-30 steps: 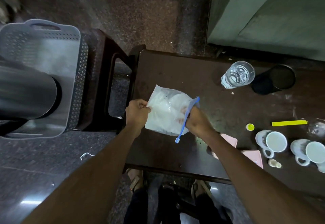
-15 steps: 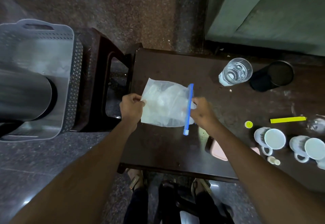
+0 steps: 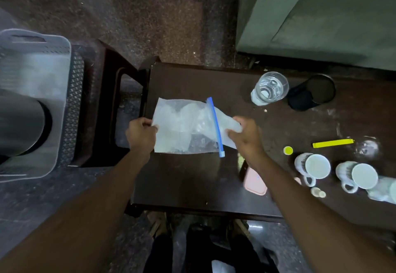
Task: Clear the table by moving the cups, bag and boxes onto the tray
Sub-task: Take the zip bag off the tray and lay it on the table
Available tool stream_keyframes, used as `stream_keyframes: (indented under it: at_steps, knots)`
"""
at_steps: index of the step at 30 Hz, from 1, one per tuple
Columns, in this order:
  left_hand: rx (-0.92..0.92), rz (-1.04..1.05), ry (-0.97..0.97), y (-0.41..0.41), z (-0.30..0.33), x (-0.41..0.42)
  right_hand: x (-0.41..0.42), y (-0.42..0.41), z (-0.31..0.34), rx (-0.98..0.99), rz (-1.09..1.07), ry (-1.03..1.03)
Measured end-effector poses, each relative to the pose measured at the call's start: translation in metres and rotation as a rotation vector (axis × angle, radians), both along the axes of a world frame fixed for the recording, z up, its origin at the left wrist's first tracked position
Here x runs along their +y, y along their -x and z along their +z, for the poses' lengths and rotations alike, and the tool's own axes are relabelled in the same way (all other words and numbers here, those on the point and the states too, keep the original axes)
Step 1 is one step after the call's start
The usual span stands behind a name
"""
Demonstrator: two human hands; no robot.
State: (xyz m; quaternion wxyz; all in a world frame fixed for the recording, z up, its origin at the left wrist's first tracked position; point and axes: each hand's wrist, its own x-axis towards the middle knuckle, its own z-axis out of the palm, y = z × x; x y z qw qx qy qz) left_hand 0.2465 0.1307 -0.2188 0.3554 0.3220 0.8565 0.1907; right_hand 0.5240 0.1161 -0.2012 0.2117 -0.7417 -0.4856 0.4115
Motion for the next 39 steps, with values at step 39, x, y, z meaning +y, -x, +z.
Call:
stream_keyframes:
  at_steps: [39]
  knots:
    - [0.33,-0.905,0.193,-0.128,0.011,-0.004,0.089,-0.222,0.095,-0.647,0.264,-0.058]
